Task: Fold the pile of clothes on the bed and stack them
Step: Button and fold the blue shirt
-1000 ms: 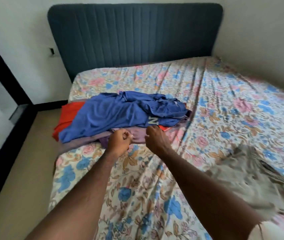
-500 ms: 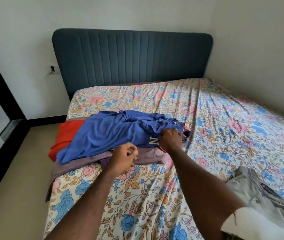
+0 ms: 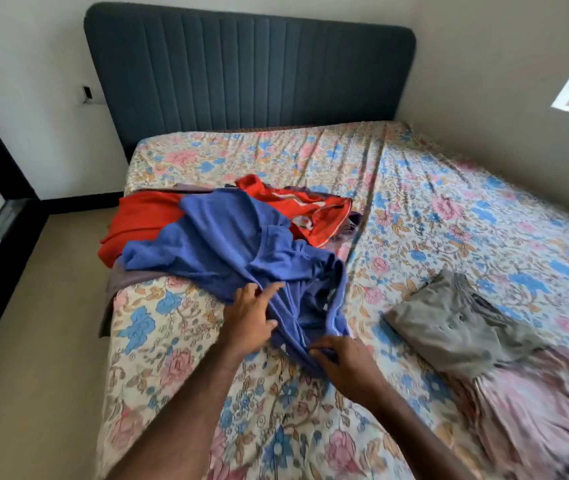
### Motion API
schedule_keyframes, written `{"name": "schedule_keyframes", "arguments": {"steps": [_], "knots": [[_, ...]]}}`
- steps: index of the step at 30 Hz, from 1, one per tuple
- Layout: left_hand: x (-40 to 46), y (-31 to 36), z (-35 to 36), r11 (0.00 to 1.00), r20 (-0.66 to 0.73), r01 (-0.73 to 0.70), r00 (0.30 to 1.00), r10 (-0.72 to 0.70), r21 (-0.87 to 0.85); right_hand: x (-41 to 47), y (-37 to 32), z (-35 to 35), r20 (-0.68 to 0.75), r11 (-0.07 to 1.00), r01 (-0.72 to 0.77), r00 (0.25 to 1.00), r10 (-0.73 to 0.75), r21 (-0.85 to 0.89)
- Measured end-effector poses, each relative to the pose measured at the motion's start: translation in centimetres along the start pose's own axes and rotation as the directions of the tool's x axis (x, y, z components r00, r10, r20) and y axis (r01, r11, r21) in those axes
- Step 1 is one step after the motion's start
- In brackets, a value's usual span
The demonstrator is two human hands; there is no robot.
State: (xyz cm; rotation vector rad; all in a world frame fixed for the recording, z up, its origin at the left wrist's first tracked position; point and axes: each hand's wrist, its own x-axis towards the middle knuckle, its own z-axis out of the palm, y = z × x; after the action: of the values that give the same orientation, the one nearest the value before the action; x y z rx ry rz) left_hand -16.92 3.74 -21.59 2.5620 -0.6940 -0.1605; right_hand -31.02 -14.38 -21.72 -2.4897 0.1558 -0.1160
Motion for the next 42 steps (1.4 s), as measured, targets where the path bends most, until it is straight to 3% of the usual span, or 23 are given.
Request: {"name": "schedule_keyframes", "arguments": {"steps": [2,4,7,9,12,15,17,18,19,20,21,22,23,24,25,27,29,32,36,39,42], "knots": [[-1.4,0.5,0.2,0.973,0.033,-0.029,0.999,0.022,0.228,-1.4,0.1,-0.6,0.003,0.999,-0.01,1.0,0.01,0.043],[-3.1,0.0,-0.3,0.959,-0.031,-0.058,0.997,0.069,0.276,-2.7,0.3,-1.6,-0.037,0.996,-0.03,0.999,0.034,0.087],[-6.5,-1.3,-0.9,0.923,-0.122,-0.248,0.948,0.294,0.296,-5.0,-0.1,-3.0,-0.047,0.997,-0.013,0.999,0.017,0.08],[-9.8,-1.8,-1.4,0.93,0.005,-0.321,0.945,0.326,0.177,-7.4,-0.4,-3.5,0.078,0.996,0.021,0.997,-0.028,0.088],[-14.2,-1.5,-2.4,0.958,0.219,-0.283,0.938,0.268,0.042,-10.6,-0.9,-4.4,0.347,0.997,0.065,0.935,-0.076,0.046],[-17.2,0.1,-3.1,0.966,0.469,-0.252,0.861,0.197,0.057,-12.6,-1.2,-6.1,0.633,0.997,0.07,0.773,-0.03,-0.039],[-18.2,1.2,-3.1,0.977,0.545,-0.187,0.832,0.1,0.106,-13.1,-0.9,-6.7,0.712,0.997,0.029,0.702,0.026,-0.066],[-18.3,1.9,-3.2,0.983,0.494,-0.144,0.867,0.07,0.114,-12.9,-0.7,-6.7,0.668,0.998,-0.055,0.743,0.055,-0.021],[-18.2,2.5,-3.2,0.985,0.384,-0.128,0.921,0.073,0.119,-12.5,-0.6,-6.5,0.537,0.988,-0.145,0.838,0.094,0.054],[-18.0,3.4,-2.9,0.976,0.23,-0.16,0.965,0.125,0.144,-11.9,-0.2,-5.9,0.305,0.973,-0.208,0.937,0.168,0.102],[-18.1,4.6,-2.7,0.962,0.045,-0.217,0.976,0.213,0.167,-11.3,-0.1,-5.3,0.014,0.964,-0.24,0.971,0.24,0.116],[-18.1,5.8,-2.2,0.945,-0.13,-0.281,0.944,0.303,0.166,-10.7,0.1,-4.7,-0.233,0.955,-0.277,0.926,0.295,0.108],[-18.2,6.9,-1.7,0.927,-0.266,-0.348,0.889,0.373,0.136,-10.0,0.3,-4.3,-0.364,0.943,-0.318,0.87,0.332,0.1],[-18.0,7.6,-1.0,0.914,-0.309,-0.397,0.861,0.404,0.09,-9.3,0.4,-3.7,-0.363,0.922,-0.376,0.849,0.383,0.092],[-17.6,7.7,-0.1,0.905,-0.254,-0.423,0.871,0.421,0.047,-8.5,0.6,-3.1,-0.305,0.901,-0.421,0.849,0.432,0.103],[-16.7,6.3,2.2,0.919,-0.011,-0.392,0.92,0.393,0.03,-7.5,1.0,-2.6,-0.197,0.878,-0.46,0.856,0.478,0.133],[-16.6,4.1,3.9,0.949,0.092,-0.315,0.944,0.316,-0.02,-7.2,1.7,-3.6,-0.258,0.893,-0.434,0.855,0.45,0.119],[-17.0,1.9,5.3,0.91,-0.066,-0.237,0.971,0.229,-0.34,-7.7,4.0,-7.1,-0.479,0.88,-0.471,0.759,0.44,0.062],[-17.0,2.2,5.9,0.856,-0.14,-0.194,0.98,0.143,-0.479,-8.7,5.5,-8.1,-0.412,0.838,-0.534,0.792,0.45,-0.112],[-17.4,2.3,5.9,0.825,-0.153,-0.195,0.979,0.133,-0.53,-10.8,1.8,-5.8,-0.448,0.934,-0.325,0.864,0.23,-0.148],[-18.7,1.8,6.2,0.784,-0.159,-0.163,0.984,0.082,-0.599,-14.2,-2.4,-1.6,-0.244,0.996,-0.08,0.968,0.066,-0.047]]}}
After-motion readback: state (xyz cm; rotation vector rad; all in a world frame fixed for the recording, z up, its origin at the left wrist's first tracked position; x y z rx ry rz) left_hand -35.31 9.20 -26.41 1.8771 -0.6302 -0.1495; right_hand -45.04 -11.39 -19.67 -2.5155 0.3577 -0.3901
